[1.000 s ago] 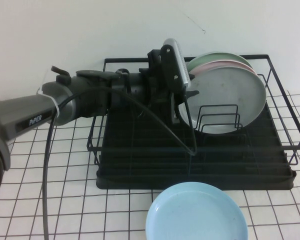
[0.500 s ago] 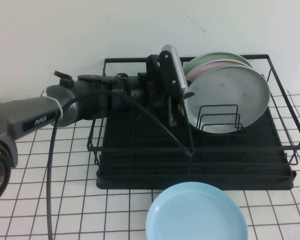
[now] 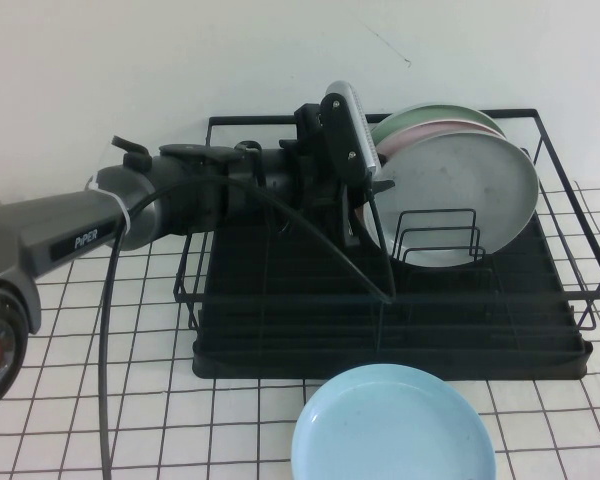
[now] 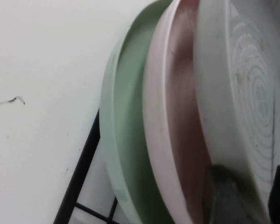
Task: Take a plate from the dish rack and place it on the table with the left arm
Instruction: Grasp the plate from the shelf
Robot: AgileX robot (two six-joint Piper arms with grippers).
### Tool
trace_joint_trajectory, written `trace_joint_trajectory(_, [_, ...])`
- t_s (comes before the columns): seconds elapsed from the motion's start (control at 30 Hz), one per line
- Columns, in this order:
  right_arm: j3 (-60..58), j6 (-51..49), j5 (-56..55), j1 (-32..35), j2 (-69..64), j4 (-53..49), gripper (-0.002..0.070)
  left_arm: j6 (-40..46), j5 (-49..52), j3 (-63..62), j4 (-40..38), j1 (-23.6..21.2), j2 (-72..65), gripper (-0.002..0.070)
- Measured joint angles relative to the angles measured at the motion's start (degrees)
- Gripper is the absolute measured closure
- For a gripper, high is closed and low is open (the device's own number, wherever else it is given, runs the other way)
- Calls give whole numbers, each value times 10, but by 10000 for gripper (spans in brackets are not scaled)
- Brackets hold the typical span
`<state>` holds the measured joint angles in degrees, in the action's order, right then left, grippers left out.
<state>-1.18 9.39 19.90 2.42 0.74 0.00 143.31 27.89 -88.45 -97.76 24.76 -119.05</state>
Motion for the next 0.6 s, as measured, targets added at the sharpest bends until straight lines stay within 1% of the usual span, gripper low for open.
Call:
trace_joint_trajectory(0.03, [0,0,0,0,0,0,679,0,0,0,0,0,-1,463])
trace_joint_trajectory(0.17, [0,0,0,0,0,0,679,-1,0,0,-11,0,-6,571])
trace_joint_trajectory(0.2, [0,0,0,0,0,0,679,-4,1,0,-15,0,-6,587])
trace_joint_trajectory(0.5, [0,0,0,0,0,0,679,-5,14,-1,-19,0,-1,587])
trace_joint_trajectory(0.6, [0,0,0,0,0,0,679,-23,21,-1,-11,1,12,617])
